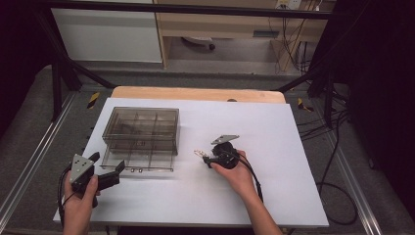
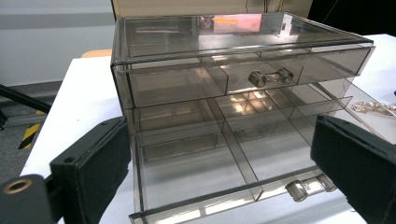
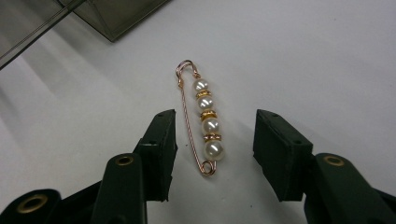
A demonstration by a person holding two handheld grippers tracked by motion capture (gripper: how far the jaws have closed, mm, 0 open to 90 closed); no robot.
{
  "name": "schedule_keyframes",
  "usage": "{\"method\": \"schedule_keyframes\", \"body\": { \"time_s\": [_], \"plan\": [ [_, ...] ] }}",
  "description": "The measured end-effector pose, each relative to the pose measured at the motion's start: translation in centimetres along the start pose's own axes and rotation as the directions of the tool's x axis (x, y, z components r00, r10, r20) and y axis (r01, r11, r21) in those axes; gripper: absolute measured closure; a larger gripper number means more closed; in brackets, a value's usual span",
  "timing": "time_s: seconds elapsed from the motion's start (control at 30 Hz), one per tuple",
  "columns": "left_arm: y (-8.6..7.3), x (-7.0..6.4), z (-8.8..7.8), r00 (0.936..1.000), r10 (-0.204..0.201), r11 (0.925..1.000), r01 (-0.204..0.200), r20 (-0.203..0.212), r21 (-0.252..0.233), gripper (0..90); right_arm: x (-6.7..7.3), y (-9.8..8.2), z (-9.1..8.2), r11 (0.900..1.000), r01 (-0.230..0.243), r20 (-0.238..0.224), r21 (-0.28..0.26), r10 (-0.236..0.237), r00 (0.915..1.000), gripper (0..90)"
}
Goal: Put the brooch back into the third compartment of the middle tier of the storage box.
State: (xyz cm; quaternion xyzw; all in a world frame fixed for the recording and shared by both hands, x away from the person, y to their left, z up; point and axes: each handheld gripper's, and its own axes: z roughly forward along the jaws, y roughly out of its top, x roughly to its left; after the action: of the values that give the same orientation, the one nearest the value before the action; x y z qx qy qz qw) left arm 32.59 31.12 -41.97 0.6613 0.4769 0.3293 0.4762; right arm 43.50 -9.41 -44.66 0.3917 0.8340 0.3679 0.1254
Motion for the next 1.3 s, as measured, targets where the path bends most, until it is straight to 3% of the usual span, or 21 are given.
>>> {"method": "schedule_keyframes", "body": {
  "time_s": [0.3,0.47,0.77,0.9,1.03,1.3],
  "plan": [
    [-0.1,0.1,0.1,1.0,-0.006,1.0,0.006,0.0,0.001,5.1,-0.6,0.1,-0.1,1.0,-0.015,0.01,-0.012,0.015,0.9998,51.0],
    [-0.1,0.4,0.1,0.9996,-0.029,0.9996,0.029,0.001,-0.002,5.1,-0.8,0.1,0.2,1.0,-0.015,0.006,-0.004,0.015,0.9999,52.2],
    [0.0,0.4,0.0,0.9998,-0.018,0.9998,0.018,0.007,-0.007,5.2,0.5,0.4,0.7,1.0,0.021,-0.021,0.005,-0.02,0.9996,54.7],
    [-0.1,0.8,0.0,0.9978,-0.064,0.9979,0.064,0.02,-0.012,5.2,0.9,0.7,0.9,0.999,0.034,-0.025,0.0,-0.034,0.9991,56.0],
    [-0.1,0.9,-0.2,0.9976,-0.066,0.9977,0.066,0.021,-0.013,5.6,1.0,0.6,1.1,0.999,0.037,-0.022,0.018,-0.037,0.9991,56.9],
    [-0.1,0.8,0.0,0.998,-0.061,0.998,0.062,0.017,-0.01,5.6,1.1,0.5,1.0,0.998,0.063,0.015,0.023,-0.063,0.9979,70.0]
  ]
}}
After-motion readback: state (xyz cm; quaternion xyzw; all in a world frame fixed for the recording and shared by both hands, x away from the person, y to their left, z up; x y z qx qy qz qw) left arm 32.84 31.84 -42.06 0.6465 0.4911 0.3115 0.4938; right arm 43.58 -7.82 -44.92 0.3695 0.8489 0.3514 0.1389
